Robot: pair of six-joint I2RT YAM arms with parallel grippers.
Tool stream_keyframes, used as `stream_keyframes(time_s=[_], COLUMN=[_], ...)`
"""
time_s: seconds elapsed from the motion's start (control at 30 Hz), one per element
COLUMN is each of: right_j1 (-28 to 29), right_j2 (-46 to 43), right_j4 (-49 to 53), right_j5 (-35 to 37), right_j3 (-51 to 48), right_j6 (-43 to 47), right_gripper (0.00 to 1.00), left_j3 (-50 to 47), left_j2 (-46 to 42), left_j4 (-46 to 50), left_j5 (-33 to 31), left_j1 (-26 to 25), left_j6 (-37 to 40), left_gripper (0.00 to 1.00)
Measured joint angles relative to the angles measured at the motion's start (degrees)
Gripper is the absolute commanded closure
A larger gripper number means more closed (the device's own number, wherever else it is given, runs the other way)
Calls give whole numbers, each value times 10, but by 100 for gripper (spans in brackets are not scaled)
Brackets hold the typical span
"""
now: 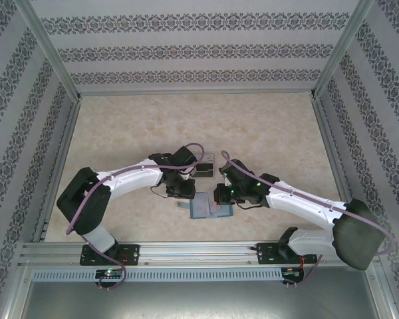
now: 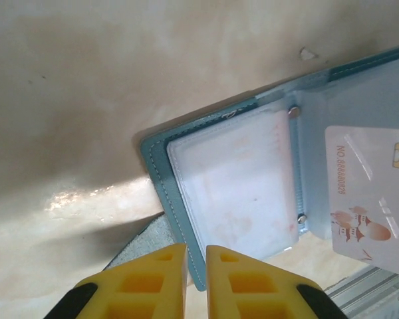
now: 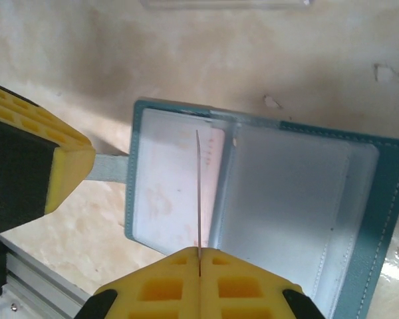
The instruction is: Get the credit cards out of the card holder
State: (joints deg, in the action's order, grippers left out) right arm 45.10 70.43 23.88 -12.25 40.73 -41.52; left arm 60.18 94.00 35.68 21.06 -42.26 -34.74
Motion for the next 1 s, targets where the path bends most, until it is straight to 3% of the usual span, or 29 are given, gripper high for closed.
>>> stream_keyframes(time_s=[0.27, 0.6, 0.83, 1.0], right_j1=[-7, -8, -32, -61], right_j2=[40, 144, 203, 262], right_j4=[42, 131, 189, 236], right_j5=[11, 44, 49, 43], right_j3=[87, 222, 318, 408], right_j6=[173, 511, 726, 822], right_gripper=[95, 100, 100, 100], left_j3=[-31, -87, -122, -143], left_j2=[-61, -148, -176, -192], left_j4=[4, 10, 10, 10], left_j5=[-13, -17, -17, -17], left_j1=[30, 83, 87, 90], left_j6=[0, 2, 2, -2], left_gripper=[79, 75, 74, 74])
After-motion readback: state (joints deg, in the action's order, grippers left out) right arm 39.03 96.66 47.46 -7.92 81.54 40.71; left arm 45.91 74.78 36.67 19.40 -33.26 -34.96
